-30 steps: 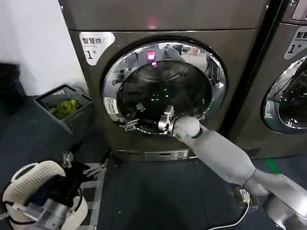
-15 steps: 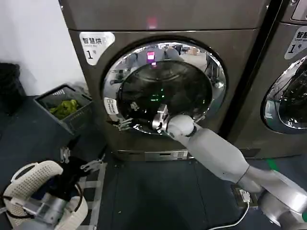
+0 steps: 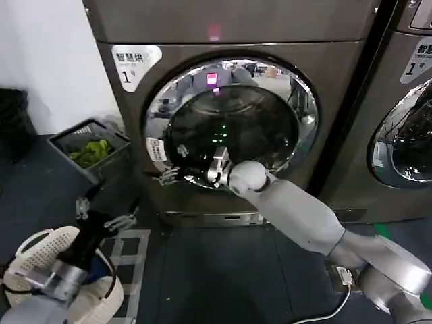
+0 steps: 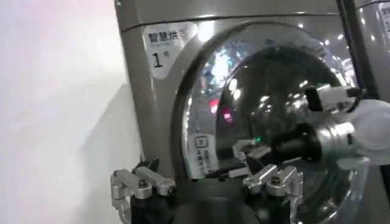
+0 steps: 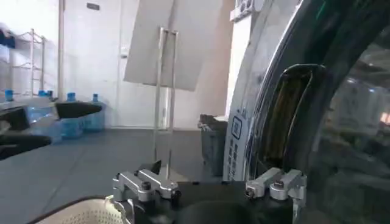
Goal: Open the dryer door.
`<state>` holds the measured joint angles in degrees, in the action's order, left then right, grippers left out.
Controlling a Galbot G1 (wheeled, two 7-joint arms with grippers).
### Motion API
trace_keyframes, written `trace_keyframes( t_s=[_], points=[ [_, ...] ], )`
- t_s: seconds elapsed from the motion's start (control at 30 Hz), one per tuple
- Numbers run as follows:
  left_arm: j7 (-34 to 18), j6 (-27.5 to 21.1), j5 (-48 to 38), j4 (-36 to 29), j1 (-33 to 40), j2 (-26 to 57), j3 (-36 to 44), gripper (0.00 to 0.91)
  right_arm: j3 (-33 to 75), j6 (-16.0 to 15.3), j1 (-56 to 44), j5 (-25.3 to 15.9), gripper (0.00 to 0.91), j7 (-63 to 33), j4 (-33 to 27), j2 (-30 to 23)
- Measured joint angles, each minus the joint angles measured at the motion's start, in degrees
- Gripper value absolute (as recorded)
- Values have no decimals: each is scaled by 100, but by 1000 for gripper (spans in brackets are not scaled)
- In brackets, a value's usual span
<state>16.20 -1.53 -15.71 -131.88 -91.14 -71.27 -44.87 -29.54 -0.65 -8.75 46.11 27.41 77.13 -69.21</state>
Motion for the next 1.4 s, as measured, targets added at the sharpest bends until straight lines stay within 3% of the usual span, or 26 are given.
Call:
trace_keyframes(
  t_s=[0.6,1.4],
  points=[
    [-207,-1,-296,534,617,605,-334,907,-256,-36,131,182,907,386,44,150],
    [-209,117,-495,1710,1584,1405,-269,907,-617,-1,66,669,907,1178,1167,1088]
  ],
)
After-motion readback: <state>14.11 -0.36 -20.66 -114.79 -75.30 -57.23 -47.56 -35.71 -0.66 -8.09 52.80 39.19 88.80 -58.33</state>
